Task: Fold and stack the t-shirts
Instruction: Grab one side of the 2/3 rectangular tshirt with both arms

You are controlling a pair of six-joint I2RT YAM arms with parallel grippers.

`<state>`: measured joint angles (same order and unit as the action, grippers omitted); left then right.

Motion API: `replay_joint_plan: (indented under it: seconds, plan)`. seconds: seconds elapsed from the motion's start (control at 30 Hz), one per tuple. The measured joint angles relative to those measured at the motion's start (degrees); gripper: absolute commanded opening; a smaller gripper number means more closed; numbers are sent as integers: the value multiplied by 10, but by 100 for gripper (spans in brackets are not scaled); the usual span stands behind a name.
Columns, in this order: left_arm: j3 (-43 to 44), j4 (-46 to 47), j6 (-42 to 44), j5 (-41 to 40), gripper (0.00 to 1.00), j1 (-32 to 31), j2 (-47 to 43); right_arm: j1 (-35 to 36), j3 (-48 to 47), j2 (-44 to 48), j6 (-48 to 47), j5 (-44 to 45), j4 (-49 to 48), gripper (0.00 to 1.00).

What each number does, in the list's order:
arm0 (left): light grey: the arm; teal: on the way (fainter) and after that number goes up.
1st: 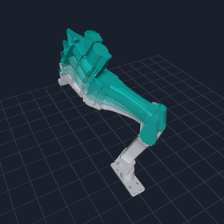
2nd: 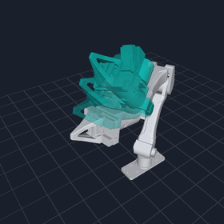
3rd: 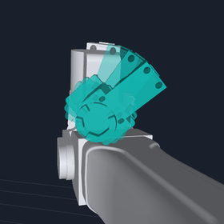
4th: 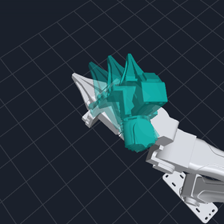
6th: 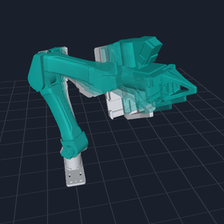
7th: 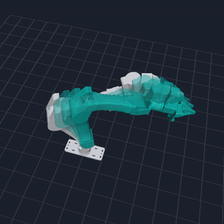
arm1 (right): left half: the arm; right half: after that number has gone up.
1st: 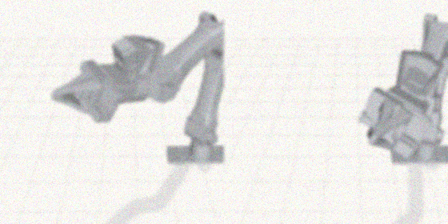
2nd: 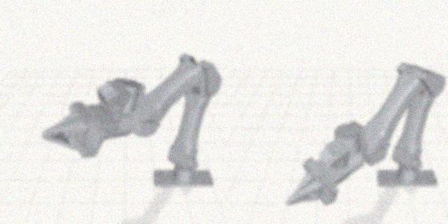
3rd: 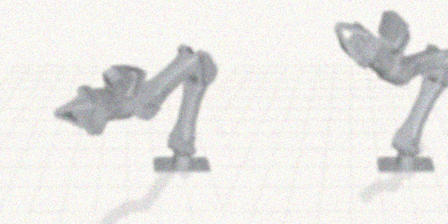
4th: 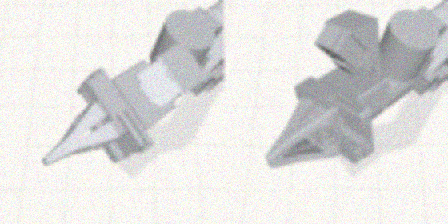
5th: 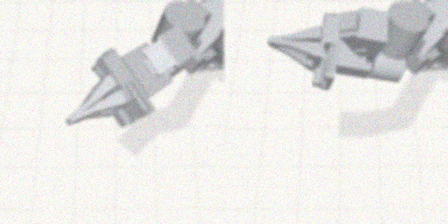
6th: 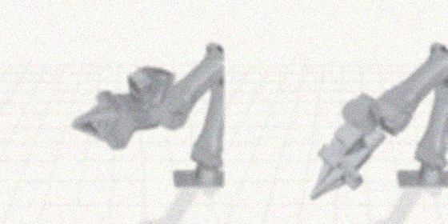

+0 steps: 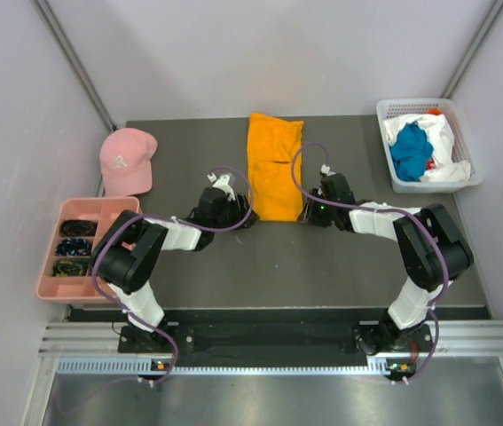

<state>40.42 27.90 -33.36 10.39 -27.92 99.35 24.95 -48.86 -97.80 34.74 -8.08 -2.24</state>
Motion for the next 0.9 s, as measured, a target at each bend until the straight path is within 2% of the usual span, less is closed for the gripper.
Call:
replay_joint_plan:
  seconds: [0.6, 0.9]
  plan:
    - [18, 30, 1, 3, 57, 1, 31, -5, -17, -22, 0, -7, -16, 29]
    - [22, 30, 3, 3, 57, 1, 35, -7, -19, -23, -2, -5, -16, 33]
